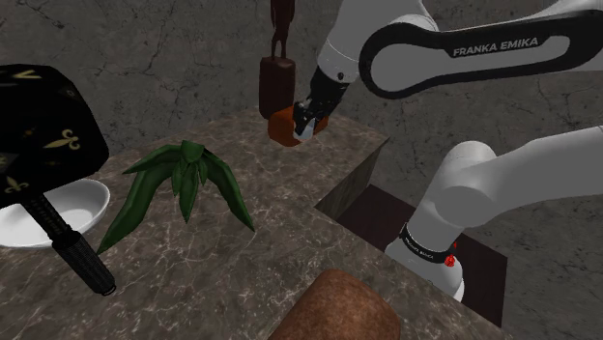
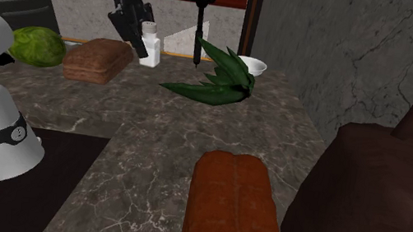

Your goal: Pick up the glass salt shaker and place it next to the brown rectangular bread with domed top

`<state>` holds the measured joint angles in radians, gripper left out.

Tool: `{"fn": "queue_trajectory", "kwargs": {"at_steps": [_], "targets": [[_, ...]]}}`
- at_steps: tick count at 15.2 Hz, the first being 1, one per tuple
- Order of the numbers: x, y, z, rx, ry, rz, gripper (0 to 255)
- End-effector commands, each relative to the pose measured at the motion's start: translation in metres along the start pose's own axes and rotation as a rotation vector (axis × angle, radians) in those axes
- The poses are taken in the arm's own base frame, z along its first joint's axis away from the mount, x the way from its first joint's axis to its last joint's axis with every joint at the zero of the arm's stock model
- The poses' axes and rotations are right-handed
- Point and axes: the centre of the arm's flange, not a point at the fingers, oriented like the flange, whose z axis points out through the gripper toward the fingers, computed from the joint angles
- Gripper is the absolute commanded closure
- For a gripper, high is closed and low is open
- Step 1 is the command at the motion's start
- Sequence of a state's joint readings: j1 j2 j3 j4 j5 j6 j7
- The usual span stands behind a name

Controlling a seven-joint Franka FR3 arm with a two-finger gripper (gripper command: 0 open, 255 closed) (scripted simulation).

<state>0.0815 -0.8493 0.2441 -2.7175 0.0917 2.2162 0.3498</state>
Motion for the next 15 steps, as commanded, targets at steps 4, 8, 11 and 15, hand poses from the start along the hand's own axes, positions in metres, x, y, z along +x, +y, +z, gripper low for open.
{"fn": "queue_trajectory", "kwargs": {"at_steps": [4,8,11,15], "targets": [[-0.052,-0.044,-0.018,-0.001,0.000,0.002,255],[-0.092,-0.075,-0.032,-0.001,0.000,0.002,255],[-0.122,-0.099,-0.042,-0.001,0.000,0.002,255],[-0.162,-0.130,-0.056,-0.001,0.000,0.002,255]]}}
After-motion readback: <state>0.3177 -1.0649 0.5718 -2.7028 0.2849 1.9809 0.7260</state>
